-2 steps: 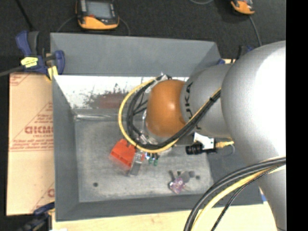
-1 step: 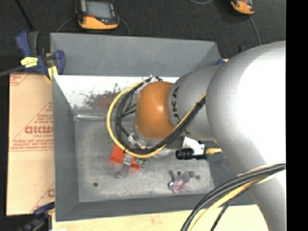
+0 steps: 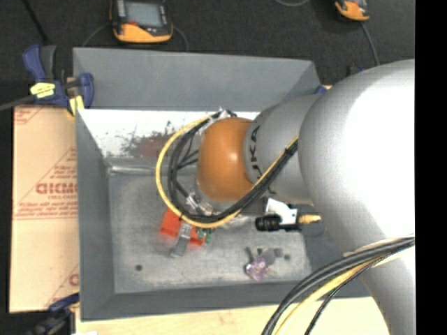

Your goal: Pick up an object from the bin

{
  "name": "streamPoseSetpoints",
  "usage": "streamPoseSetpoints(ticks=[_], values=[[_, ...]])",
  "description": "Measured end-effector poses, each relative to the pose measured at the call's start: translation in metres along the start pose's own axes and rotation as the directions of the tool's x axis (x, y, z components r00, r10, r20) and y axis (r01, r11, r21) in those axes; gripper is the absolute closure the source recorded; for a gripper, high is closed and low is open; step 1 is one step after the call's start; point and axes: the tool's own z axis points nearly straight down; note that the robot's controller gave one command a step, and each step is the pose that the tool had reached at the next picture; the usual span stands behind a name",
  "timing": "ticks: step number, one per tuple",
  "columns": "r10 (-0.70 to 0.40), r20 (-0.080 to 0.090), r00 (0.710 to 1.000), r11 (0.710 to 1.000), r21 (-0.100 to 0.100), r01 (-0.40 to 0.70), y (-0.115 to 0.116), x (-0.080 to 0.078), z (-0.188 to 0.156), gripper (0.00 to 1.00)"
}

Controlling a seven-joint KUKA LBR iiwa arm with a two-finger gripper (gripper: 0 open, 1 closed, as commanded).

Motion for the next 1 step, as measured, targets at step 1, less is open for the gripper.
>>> streamPoseSetpoints(ticks=[1], values=[[0.007,0.001,1.000,1.000,-0.002,-0.007,-0.0003,-0.0010,-0.0003,0.00]])
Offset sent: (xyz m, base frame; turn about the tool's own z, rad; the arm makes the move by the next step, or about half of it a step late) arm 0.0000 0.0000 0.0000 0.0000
